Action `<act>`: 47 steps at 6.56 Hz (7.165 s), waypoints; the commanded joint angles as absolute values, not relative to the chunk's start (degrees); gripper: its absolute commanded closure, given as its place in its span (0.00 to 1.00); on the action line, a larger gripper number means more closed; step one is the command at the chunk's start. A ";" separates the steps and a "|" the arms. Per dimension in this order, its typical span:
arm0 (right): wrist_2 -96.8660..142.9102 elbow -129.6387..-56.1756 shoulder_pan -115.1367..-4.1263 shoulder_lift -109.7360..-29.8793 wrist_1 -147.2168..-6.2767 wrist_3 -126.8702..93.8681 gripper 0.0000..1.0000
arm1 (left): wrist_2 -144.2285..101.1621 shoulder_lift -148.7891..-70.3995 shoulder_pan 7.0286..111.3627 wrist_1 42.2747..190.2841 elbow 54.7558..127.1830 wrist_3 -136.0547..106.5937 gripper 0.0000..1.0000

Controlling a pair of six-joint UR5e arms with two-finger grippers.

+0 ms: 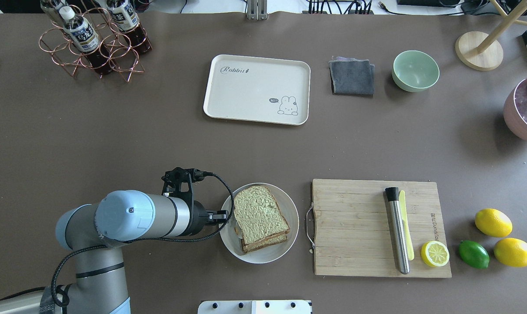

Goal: Make sandwich and place on tray

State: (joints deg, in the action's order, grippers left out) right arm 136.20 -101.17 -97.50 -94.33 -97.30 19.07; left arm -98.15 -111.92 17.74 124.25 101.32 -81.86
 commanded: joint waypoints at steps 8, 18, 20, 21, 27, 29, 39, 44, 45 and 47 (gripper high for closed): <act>135.97 -101.07 -97.56 -94.66 -97.29 19.07 0.00 | -98.87 -114.60 19.94 124.02 100.19 -78.22 1.00; 134.74 -101.07 -97.82 -96.06 -97.21 19.16 0.00 | -117.16 -146.76 45.35 125.39 56.13 -60.75 1.00; 134.39 -101.08 -98.09 -96.24 -97.12 19.16 0.00 | -116.46 -147.13 45.35 128.76 51.51 -58.12 1.00; 134.38 -101.07 -98.17 -96.24 -97.12 19.16 0.00 | -114.98 -147.13 45.26 128.76 50.63 -58.01 1.00; 132.63 -101.16 -98.17 -96.77 -96.94 19.25 0.00 | -114.96 -143.20 45.35 130.43 59.10 -56.77 0.02; 130.71 -101.25 -98.17 -96.94 -97.03 19.07 0.00 | -115.83 -133.21 46.40 126.24 73.30 -56.69 0.02; 130.52 -101.25 -98.09 -98.17 -96.33 19.16 0.00 | -132.63 -95.45 85.38 97.21 99.93 4.72 0.02; 129.46 -100.12 -98.09 -98.17 -96.33 18.64 0.00 | -132.45 -88.61 97.81 83.66 98.70 28.37 0.02; 129.29 -98.89 -98.09 -98.09 -96.33 18.46 0.00 | -132.45 -87.20 97.82 83.76 98.09 28.13 0.02; 129.29 -98.00 -98.00 -98.08 -96.42 18.46 0.00 | -132.45 -86.49 97.82 87.17 96.77 27.87 0.02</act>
